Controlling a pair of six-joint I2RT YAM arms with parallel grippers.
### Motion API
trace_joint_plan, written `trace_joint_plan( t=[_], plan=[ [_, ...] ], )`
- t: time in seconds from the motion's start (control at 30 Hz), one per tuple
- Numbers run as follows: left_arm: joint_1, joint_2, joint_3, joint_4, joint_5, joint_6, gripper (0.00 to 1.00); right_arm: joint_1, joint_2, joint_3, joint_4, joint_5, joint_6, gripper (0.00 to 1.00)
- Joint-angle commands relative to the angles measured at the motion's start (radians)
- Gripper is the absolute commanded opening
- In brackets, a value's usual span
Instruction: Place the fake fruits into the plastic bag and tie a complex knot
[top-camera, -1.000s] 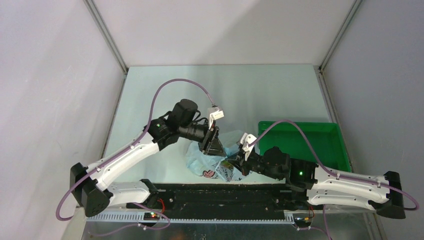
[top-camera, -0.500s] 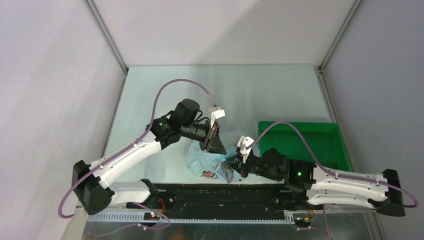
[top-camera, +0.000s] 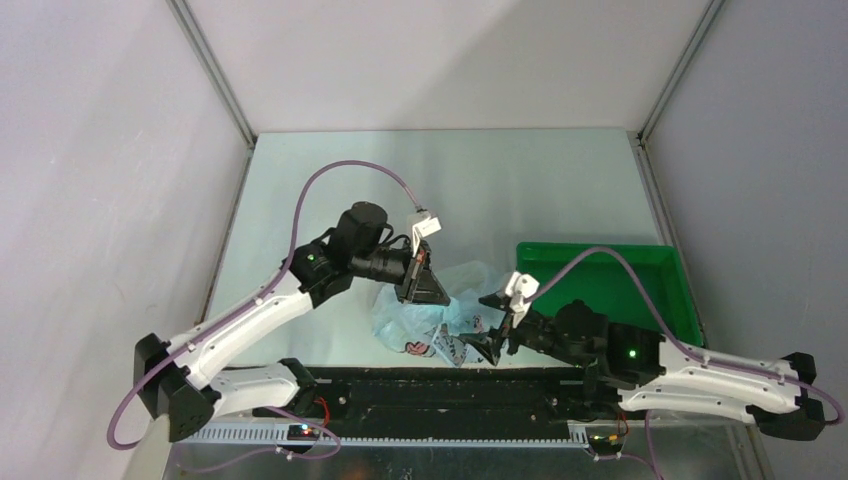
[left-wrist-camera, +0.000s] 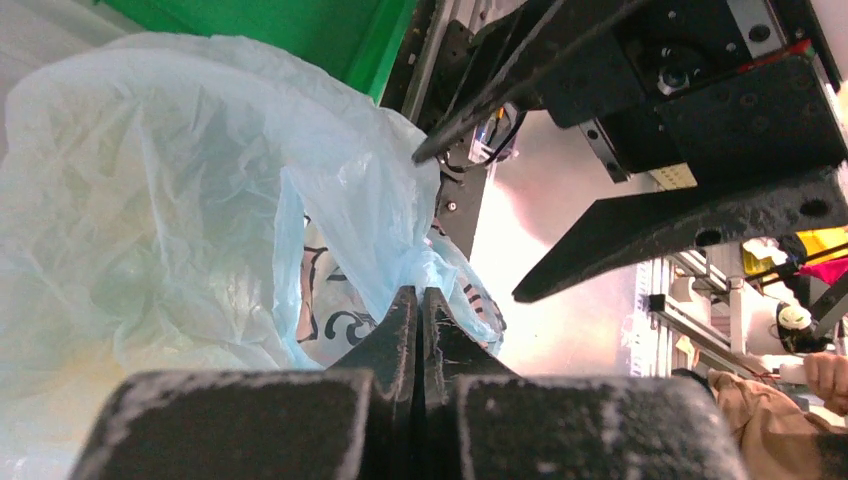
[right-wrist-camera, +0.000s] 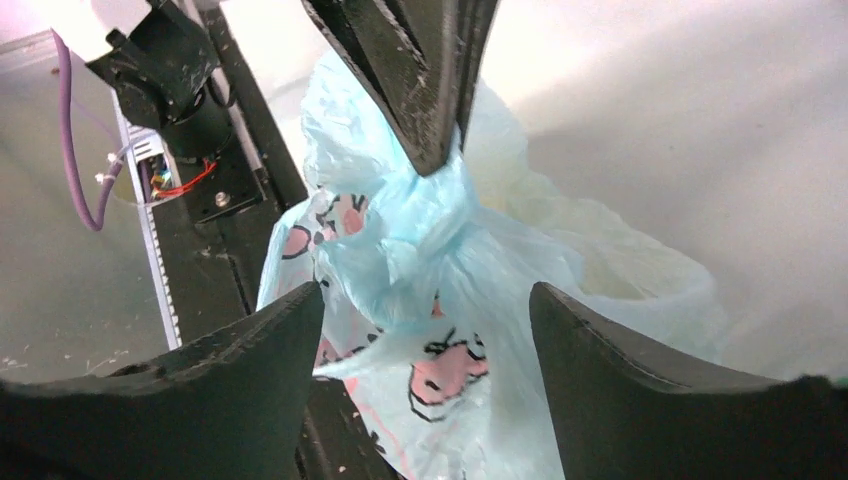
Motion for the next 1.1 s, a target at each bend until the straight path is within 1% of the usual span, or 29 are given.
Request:
trace_joint_plan(
  t=[0.0,0.07,0.13,0.2,0.3,0.33,0.4,0.53,0.57,0.7,0.83,0.93,1.07],
  plan=[
    [0.019,-0.043,-0.015,0.088,0.028,-0.06,0.0,0.004,-0.073,0.026,-0.082,0.1,-0.062,0.83],
    [0.02,-0.046,-0.014,0.087,0.036,-0.059,0.0,0.005,-0.091,0.021,-0.087,0.122,-0.095,0.85],
    [0.023,-0.046,-0.012,0.084,0.044,-0.059,0.0,0.004,-0.103,0.005,-0.056,0.117,-0.141,0.87],
    [0.026,-0.041,-0.009,0.081,0.065,-0.069,0.0,0.005,-0.098,-0.033,0.046,0.09,-0.23,0.89],
    [0.028,-0.043,-0.006,0.077,0.069,-0.077,0.0,0.005,-0.084,-0.06,0.092,0.084,-0.281,0.9],
    [0.031,-0.046,-0.004,0.078,0.072,-0.081,0.0,0.006,-0.083,-0.064,0.096,0.084,-0.296,0.96],
    [0.036,-0.05,-0.005,0.081,0.074,-0.097,0.0,0.005,-0.087,-0.082,0.11,0.074,-0.314,0.99],
    [0.04,-0.05,-0.007,0.085,0.082,-0.127,0.0,0.005,-0.086,-0.12,0.155,0.055,-0.341,0.99],
    [0.04,-0.05,-0.008,0.085,0.085,-0.134,0.0,0.005,-0.078,-0.132,0.195,0.054,-0.355,0.99],
    [0.043,-0.049,-0.008,0.089,0.098,-0.155,0.0,0.005,-0.038,-0.149,0.267,0.062,-0.402,1.0],
    [0.044,-0.045,-0.005,0.091,0.118,-0.168,0.0,0.01,0.01,-0.166,0.345,0.139,-0.479,0.99],
    [0.045,-0.04,-0.005,0.086,0.137,-0.169,0.0,0.011,0.043,-0.176,0.404,0.163,-0.545,1.0],
    [0.047,-0.035,-0.001,0.073,0.153,-0.167,0.0,0.011,0.08,-0.178,0.446,0.187,-0.595,0.98]
  ],
)
